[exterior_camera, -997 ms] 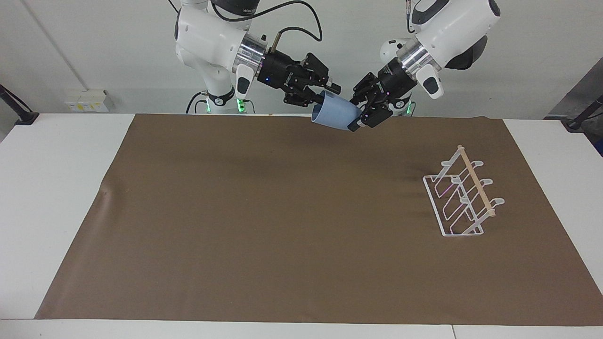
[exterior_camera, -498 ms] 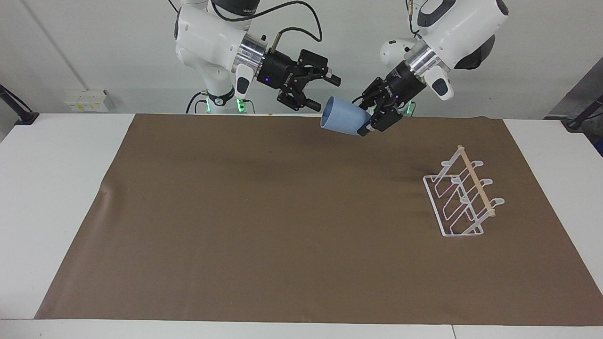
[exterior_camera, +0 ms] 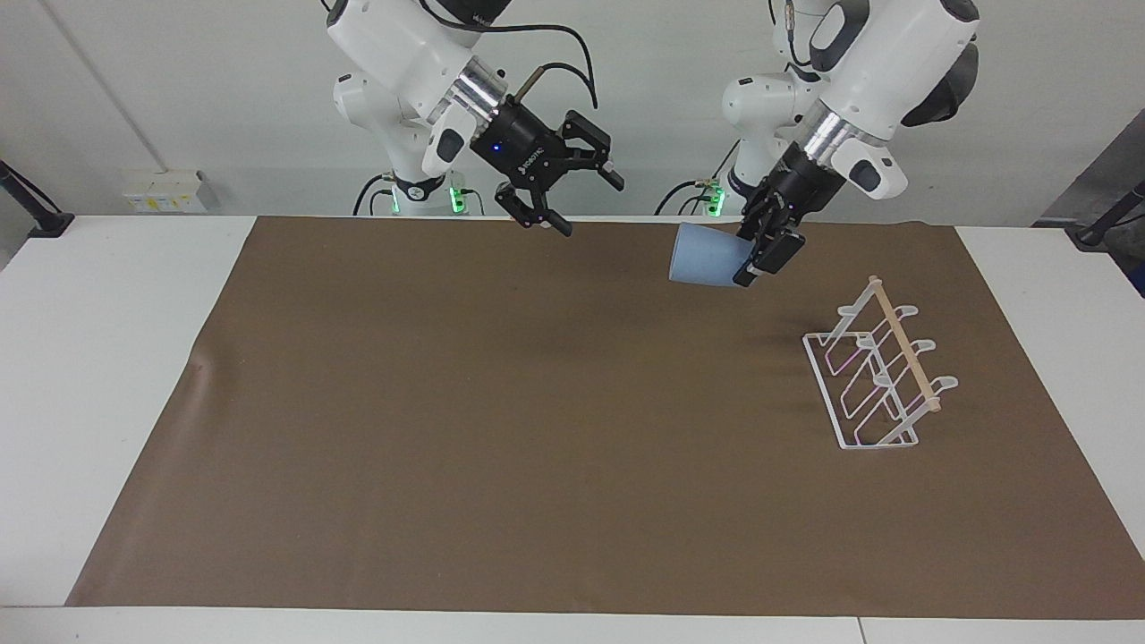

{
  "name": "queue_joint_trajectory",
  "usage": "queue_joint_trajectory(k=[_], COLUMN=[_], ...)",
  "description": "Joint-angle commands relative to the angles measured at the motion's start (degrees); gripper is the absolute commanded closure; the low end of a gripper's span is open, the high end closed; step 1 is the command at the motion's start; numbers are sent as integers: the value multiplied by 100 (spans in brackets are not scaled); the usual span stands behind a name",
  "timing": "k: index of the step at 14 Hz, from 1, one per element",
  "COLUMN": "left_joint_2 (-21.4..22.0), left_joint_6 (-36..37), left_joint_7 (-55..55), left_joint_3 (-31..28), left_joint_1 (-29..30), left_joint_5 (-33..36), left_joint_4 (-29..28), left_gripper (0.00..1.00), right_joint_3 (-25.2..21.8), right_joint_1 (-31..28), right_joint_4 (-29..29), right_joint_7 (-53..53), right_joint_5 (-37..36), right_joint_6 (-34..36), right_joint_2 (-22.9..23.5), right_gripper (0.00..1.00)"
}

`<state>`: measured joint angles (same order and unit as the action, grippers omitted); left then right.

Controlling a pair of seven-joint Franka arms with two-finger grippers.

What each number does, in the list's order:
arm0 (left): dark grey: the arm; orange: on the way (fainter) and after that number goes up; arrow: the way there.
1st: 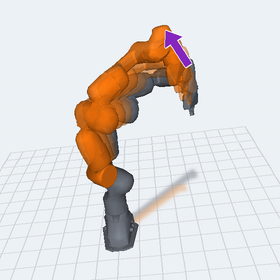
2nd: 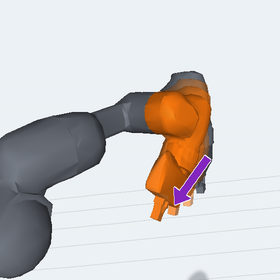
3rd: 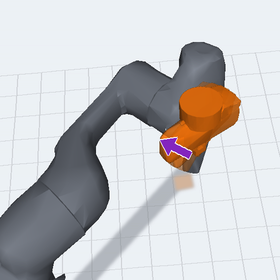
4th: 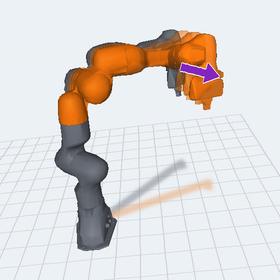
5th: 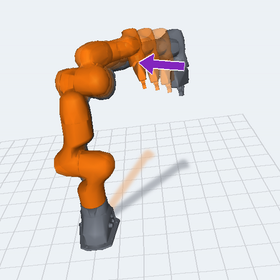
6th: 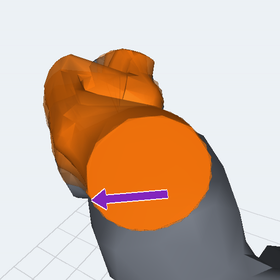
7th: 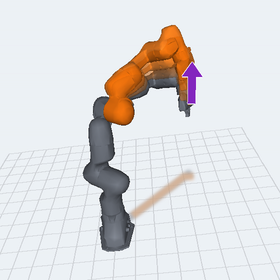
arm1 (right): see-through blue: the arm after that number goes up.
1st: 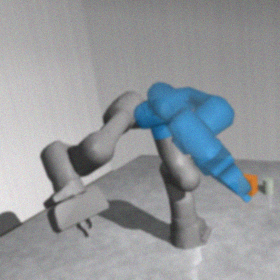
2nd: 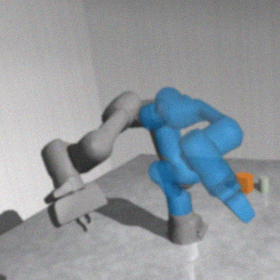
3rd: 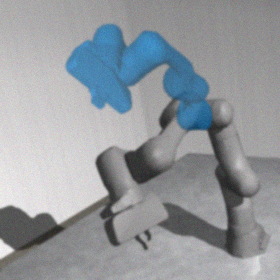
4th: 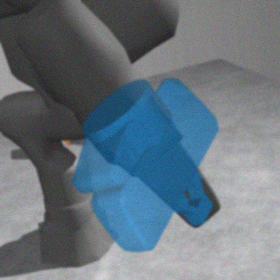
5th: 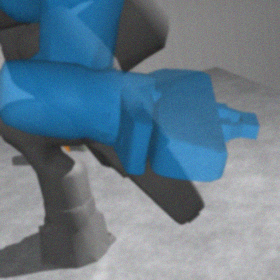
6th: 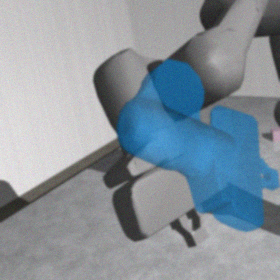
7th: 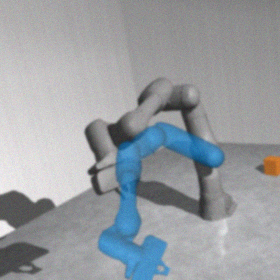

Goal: Hang cup on cup holder
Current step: 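Pull the cup toward the rack with the left gripper while the right gripper withdraws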

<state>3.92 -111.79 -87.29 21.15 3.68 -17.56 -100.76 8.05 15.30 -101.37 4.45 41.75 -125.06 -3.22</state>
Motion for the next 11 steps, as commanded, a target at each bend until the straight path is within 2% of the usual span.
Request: queue_joint_trajectory(k=[1,4,9,11], left_joint_2=[180,180,180,153], left_joint_6=[-19,-184,-1037,-1362], left_joint_7=[658,1152,1135,1135], left_joint_3=[21,21,21,21], left_joint_1=[246,335,527,598], left_joint_5=[699,1603,3185,3871], left_joint_4=[-251,-321,-602,-768], left_gripper=[100,100,100,100], right_joint_3=[-5,-5,-23,-23], right_joint_1=[-175,-491,-958,-1177], right_joint_4=[257,722,1136,1093], right_joint_7=[-348,-830,-876,-867], right_joint_5=[-902,-2009,-3117,-3514], right_joint_6=[533,1490,3256,3847], right_joint_2=[6,84,50,-3], right_gripper=[0,0,0,0])
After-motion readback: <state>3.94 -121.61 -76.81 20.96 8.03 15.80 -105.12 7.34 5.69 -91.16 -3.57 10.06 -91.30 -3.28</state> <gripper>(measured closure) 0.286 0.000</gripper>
